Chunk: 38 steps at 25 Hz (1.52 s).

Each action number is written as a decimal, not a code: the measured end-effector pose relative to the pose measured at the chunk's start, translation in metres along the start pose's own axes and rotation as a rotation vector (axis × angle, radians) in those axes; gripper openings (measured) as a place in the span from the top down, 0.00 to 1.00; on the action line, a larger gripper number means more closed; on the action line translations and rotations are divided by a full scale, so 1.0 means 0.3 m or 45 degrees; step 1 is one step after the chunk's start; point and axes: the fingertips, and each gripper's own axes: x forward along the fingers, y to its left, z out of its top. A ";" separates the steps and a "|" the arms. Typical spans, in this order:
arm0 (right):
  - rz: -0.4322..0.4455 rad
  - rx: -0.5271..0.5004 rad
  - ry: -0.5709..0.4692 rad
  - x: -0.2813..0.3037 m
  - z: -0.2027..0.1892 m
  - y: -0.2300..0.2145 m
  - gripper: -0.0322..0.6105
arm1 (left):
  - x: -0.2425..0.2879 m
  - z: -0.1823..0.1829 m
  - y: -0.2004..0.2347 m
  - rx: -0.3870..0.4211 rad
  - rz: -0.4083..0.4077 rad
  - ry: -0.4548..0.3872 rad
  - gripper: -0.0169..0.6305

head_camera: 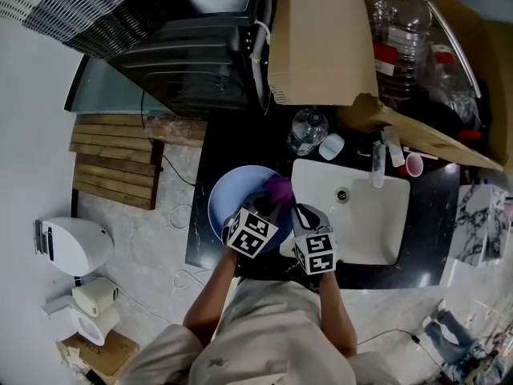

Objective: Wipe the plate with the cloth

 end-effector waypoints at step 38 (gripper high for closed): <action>-0.074 0.018 0.007 0.021 0.012 -0.016 0.89 | -0.070 0.009 0.267 -0.134 0.201 -0.075 0.88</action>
